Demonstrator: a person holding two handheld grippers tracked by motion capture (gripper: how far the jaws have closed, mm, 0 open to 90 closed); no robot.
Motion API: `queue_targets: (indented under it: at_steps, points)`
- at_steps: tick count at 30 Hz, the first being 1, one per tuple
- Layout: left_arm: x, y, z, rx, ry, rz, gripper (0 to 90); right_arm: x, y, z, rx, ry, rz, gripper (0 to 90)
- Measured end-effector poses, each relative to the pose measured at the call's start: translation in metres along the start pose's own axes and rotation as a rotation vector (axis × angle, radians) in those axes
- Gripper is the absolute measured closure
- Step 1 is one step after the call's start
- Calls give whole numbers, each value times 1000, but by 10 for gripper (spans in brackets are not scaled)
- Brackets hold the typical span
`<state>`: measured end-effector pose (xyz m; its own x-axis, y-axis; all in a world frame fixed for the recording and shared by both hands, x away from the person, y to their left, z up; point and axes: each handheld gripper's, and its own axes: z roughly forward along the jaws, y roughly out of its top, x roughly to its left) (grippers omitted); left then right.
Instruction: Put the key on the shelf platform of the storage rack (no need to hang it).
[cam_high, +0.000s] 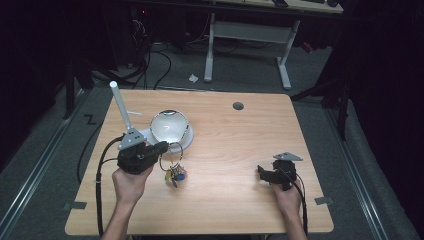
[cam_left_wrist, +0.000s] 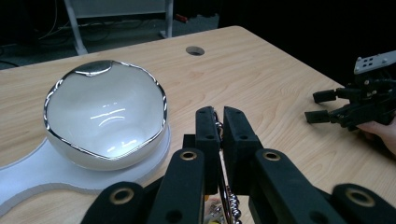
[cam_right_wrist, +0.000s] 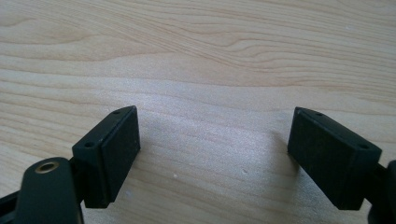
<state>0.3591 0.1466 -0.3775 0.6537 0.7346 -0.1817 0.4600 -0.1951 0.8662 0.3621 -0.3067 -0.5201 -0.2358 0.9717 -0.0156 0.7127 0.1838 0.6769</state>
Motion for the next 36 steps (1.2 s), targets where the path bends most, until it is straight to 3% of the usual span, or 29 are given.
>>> queue_targets:
  at_steps: [19, 36]
  points:
    - [13, 31, -9, -17, -12, -5, 861, 0, 0, 0, 0, 0, 0, 170]
    - [30, 69, -14, 13, -10, 8, 861, 0, 0, 0, 0, 0, 0, 170]
